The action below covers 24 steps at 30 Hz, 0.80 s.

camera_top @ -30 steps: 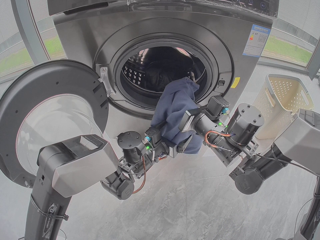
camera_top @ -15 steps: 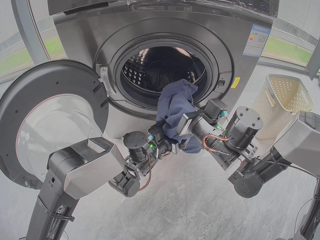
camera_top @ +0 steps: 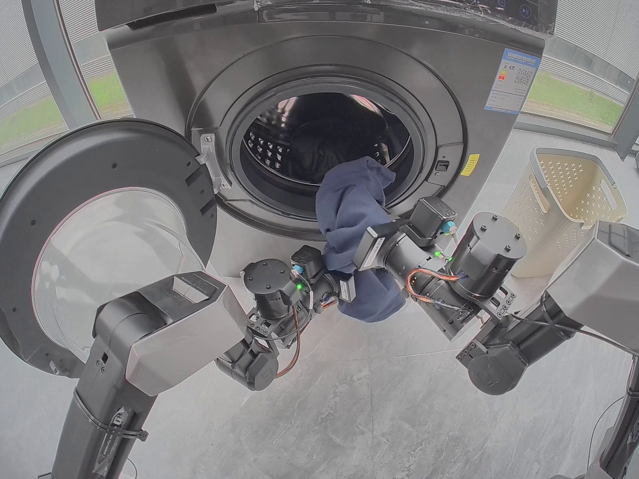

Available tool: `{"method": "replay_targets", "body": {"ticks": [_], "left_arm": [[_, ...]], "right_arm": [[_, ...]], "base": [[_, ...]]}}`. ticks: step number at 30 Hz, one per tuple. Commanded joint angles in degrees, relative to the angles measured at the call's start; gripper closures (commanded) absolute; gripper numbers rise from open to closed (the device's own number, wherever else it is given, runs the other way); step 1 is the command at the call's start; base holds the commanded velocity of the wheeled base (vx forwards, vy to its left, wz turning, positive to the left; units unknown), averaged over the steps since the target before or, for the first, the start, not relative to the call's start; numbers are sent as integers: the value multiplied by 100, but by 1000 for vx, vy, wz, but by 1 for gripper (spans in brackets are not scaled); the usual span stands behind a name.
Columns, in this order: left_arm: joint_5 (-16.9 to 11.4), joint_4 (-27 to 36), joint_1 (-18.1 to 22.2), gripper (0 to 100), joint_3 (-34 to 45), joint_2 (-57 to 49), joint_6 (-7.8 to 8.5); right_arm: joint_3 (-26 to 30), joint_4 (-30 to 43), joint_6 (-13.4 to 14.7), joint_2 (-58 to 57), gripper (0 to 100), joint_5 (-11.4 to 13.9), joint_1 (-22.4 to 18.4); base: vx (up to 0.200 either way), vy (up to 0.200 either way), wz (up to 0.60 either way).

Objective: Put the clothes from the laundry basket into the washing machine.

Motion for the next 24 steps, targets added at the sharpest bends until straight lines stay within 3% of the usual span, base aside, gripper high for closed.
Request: {"method": "replay_targets", "body": {"ticks": [1, 10, 24], "left_arm": [[10, -23, 41, 100, 41, -147, -4], [133, -50, 129, 100, 648, -973, -83], [177, -85, 59, 100, 1184, -1703, -189]], "right_arm": [[4, 5, -1, 1, 100, -3, -55], [163, -65, 131, 80, 100, 14, -714], [391, -293, 131, 634, 100, 23, -714]], "base": [[0, 0, 0], [0, 0, 0], [0, 0, 0]]}}
